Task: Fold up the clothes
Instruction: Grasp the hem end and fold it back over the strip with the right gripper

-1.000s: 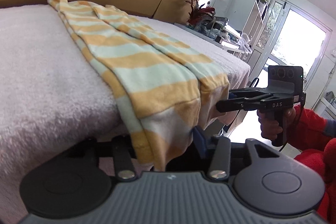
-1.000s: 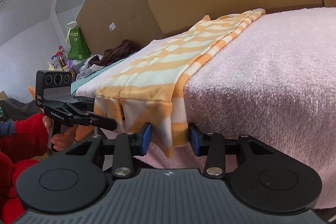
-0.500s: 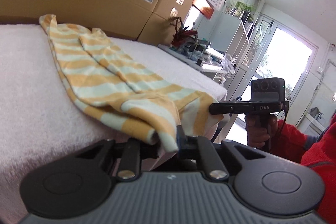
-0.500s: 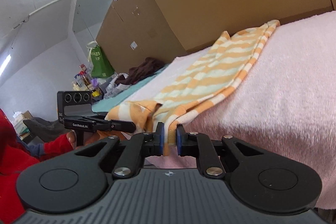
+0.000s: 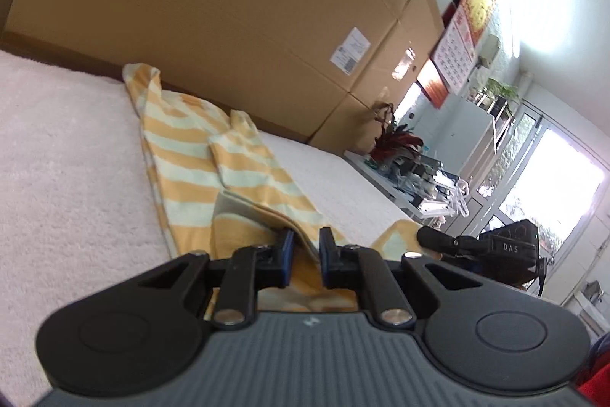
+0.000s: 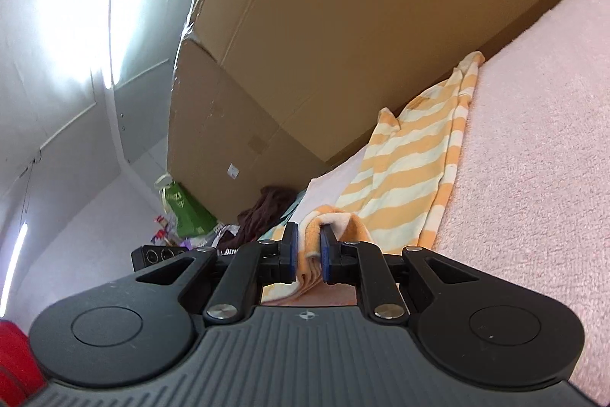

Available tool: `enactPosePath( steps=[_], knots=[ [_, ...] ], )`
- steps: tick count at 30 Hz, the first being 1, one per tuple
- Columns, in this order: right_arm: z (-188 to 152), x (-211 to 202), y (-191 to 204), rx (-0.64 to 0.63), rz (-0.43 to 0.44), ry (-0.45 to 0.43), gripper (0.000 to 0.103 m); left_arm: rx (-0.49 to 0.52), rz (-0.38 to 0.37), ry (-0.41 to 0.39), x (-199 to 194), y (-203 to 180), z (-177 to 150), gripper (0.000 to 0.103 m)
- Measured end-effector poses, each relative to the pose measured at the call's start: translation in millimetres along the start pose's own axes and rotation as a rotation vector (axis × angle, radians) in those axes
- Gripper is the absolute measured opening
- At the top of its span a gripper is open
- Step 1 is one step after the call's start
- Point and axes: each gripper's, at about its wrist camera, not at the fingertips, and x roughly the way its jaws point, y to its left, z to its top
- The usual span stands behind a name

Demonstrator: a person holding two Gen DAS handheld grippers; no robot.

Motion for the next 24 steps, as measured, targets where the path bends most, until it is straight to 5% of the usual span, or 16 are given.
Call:
enactPosePath(
  steps=[5,8,11,16,24],
  knots=[
    [11.7,17.8,-23.1,0.144,-0.059,-0.042,0.017,-0.043,0.069,0.03,20.4,16.0,13.3,0.009],
    [14.2,22.6,-34.3,0.198,-0.096,-0.078,0.02,-0.117,0.109,0.061,29.2,29.1,18.0,0.023],
    [15.3,17.0,-33.0,0.177,-0.123,-0.104,0.034,-0.149,0.139,0.064,21.3,35.3,19.8,0.027],
    [13.7,-14.2,-7.7,-0.041,-0.114,-0.099,0.039,-0.088,0.183,-0.003,-26.0,30.0,13.6,0.073],
    [10.1,17.1,21.8,-0.504,-0.28,0.128,0.039,0.046,0.134,0.117,-16.0,8.8,-4.6,0.079]
  ],
)
